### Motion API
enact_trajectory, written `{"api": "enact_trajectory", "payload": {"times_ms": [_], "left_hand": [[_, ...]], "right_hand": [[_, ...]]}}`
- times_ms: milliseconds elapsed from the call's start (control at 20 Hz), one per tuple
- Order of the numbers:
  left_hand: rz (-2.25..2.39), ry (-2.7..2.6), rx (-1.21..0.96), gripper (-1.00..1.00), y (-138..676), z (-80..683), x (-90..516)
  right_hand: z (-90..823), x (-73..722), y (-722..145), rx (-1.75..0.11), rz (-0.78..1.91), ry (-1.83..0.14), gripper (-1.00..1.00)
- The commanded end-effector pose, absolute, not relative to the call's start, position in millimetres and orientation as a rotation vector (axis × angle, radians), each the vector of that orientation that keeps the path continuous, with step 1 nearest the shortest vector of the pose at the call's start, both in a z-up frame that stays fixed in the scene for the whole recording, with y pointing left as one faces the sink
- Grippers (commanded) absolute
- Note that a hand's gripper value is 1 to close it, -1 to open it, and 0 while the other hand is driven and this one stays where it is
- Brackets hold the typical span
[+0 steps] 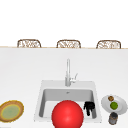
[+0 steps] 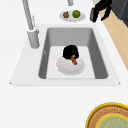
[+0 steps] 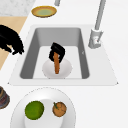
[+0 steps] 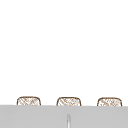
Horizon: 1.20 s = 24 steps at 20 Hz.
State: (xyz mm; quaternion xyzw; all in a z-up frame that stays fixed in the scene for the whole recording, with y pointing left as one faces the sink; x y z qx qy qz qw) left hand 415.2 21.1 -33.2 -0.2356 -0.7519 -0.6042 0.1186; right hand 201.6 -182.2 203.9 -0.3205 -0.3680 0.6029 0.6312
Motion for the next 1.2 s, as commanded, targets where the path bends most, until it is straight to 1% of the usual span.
{"api": "enact_trajectory", "payload": {"times_ms": [0, 350, 500, 600, 850, 1150], "left_hand": [[-1.755, -2.235, -0.678, 1.0, 31, -64, 427], [-1.777, -2.314, -0.642, 1.0, 23, -84, 448], [-1.741, -2.363, -0.734, 1.0, 34, -95, 448], [-1.788, -2.388, -0.734, 1.0, 28, -83, 439], [-1.779, -2.309, -0.754, 1.0, 27, -41, 439], [-1.654, -2.407, -0.753, 1.0, 14, -39, 423]], "right_hand": [[204, 202, -182, -0.734, 1.38, -0.842, 0.0], [204, 202, -182, -0.734, 1.38, -0.842, 0.0], [204, 202, -182, -0.734, 1.38, -0.842, 0.0], [204, 202, -182, -0.734, 1.38, -0.842, 0.0], [204, 202, -182, -0.734, 1.38, -0.842, 0.0], [204, 202, -182, -0.734, 1.38, -0.842, 0.0]]}}
